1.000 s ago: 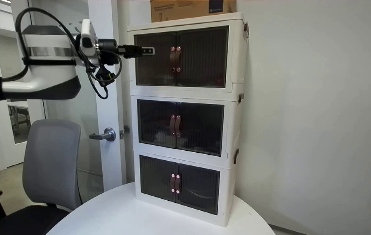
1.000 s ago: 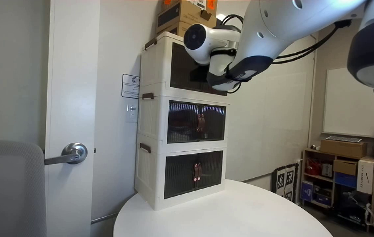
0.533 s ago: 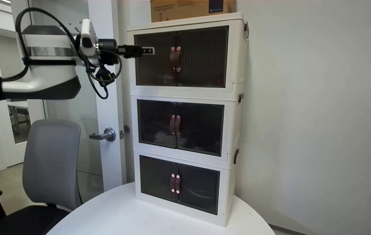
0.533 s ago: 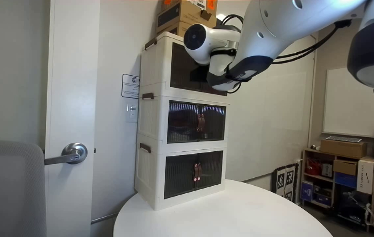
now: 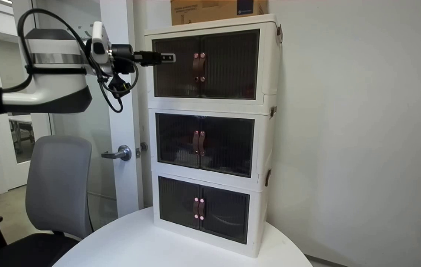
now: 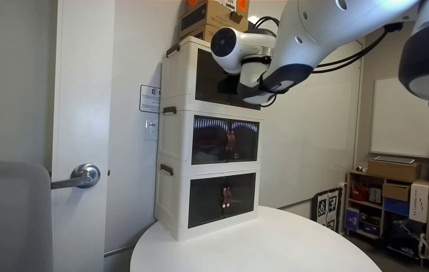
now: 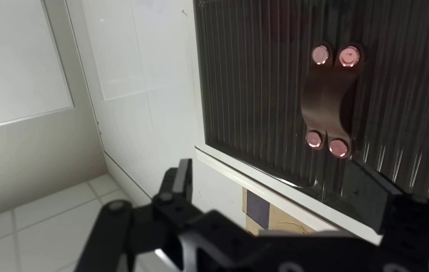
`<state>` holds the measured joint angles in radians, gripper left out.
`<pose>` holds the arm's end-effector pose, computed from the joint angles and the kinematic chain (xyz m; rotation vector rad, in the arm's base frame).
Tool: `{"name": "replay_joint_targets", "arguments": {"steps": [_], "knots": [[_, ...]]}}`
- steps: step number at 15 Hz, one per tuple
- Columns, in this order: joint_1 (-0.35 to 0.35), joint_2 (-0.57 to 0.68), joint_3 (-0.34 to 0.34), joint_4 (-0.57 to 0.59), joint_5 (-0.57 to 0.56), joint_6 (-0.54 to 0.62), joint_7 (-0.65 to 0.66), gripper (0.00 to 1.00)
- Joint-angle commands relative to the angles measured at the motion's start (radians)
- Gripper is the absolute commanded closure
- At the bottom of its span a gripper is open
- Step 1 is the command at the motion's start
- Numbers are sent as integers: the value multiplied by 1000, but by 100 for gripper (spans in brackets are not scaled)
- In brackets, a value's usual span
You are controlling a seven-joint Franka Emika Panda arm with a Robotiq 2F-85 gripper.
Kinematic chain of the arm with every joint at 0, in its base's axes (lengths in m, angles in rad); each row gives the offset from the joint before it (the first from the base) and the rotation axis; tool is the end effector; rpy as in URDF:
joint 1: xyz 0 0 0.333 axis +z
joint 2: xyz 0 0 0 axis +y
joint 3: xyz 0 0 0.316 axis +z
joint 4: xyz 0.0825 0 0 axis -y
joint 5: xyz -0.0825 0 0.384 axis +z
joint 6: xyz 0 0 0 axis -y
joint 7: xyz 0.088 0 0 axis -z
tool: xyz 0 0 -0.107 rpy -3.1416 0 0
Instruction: Open the doors of the top compartment of the cabinet.
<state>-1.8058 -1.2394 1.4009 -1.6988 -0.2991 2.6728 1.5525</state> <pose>0.6599 0.1605 0.5397 1.6058 -0.8408 1.8097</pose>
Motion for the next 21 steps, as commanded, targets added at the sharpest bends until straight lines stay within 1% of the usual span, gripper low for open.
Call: {"name": "replay_joint_targets", "arguments": {"steps": [1, 4, 5, 7, 9, 12, 16, 21], "knots": [[-6, -36, -17, -1, 79, 6, -50, 0], [-6, -36, -17, -1, 79, 6, -50, 0], [-29, -137, -65, 23, 90, -56, 26, 0], [-61, -188, -86, 56, 115, -101, 62, 0], [-106, -235, -104, 113, 139, -177, 86, 0], [-170, -164, -47, 213, 203, -201, 14, 0], [-284, -74, 30, 371, 323, -192, -74, 0], [-398, -50, 63, 536, 426, -256, -135, 0]]}}
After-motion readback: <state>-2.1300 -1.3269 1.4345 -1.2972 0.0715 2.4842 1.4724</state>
